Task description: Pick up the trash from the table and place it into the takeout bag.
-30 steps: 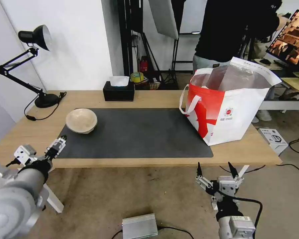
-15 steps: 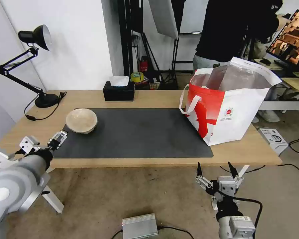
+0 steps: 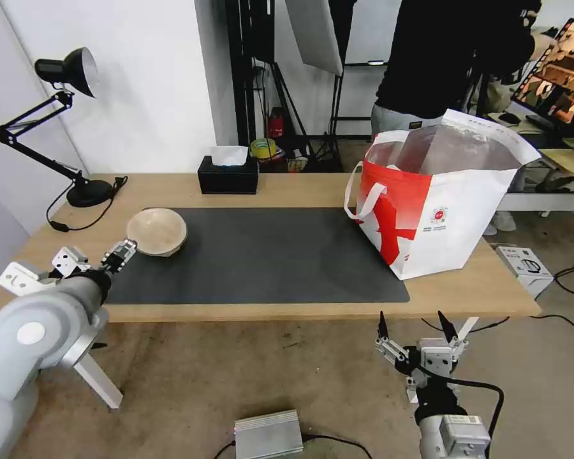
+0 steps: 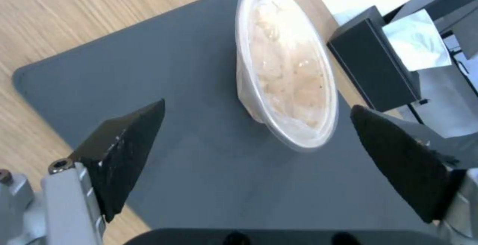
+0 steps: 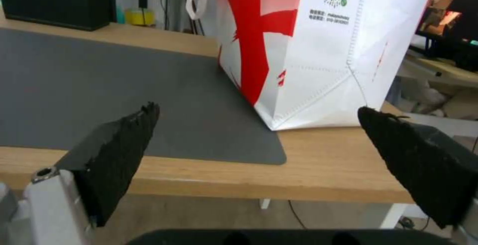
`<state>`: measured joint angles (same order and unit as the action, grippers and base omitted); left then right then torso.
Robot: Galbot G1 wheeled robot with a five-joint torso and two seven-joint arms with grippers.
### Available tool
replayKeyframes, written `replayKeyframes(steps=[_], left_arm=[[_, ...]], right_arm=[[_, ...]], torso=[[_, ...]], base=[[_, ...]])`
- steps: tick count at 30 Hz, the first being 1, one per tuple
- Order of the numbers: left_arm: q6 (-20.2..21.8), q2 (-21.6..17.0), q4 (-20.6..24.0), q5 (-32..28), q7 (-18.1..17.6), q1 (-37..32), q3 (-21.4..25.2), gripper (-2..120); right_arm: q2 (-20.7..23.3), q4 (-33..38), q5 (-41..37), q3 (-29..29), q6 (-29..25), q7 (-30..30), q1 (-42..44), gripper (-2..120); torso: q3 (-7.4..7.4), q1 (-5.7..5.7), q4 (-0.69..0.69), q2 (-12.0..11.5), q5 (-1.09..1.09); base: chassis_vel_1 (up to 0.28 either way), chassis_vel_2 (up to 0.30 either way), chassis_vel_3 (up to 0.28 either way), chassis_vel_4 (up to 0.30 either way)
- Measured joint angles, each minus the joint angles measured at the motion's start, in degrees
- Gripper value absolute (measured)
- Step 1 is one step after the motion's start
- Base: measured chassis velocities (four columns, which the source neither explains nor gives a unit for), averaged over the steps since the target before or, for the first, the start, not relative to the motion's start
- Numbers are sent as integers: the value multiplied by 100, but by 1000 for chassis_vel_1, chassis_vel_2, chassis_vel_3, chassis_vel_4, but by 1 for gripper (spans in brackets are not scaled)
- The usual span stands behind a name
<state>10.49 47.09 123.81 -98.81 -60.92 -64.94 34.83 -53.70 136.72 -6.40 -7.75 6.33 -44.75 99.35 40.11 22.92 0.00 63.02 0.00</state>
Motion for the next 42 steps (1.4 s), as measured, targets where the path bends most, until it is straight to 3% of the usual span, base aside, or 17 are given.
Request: replayKeyframes(steps=[13, 34, 42], left_arm=[[73, -33, -619, -225, -183, 632, -384, 100], [136, 194, -1477, -190, -260, 1646, -1313, 100], [139, 443, -1876, -60, -257, 2112, -1719, 100]], right_arm=[[0, 0, 0, 0, 0, 0, 0, 100], [0, 0, 0, 0, 0, 0, 0, 100], [0, 0, 0, 0, 0, 0, 0, 100]], torso=[[0, 0, 0, 0, 0], [0, 0, 0, 0, 0], [0, 0, -1, 0, 0]], base=[[0, 0, 0, 0], [0, 0, 0, 0], [0, 0, 0, 0]])
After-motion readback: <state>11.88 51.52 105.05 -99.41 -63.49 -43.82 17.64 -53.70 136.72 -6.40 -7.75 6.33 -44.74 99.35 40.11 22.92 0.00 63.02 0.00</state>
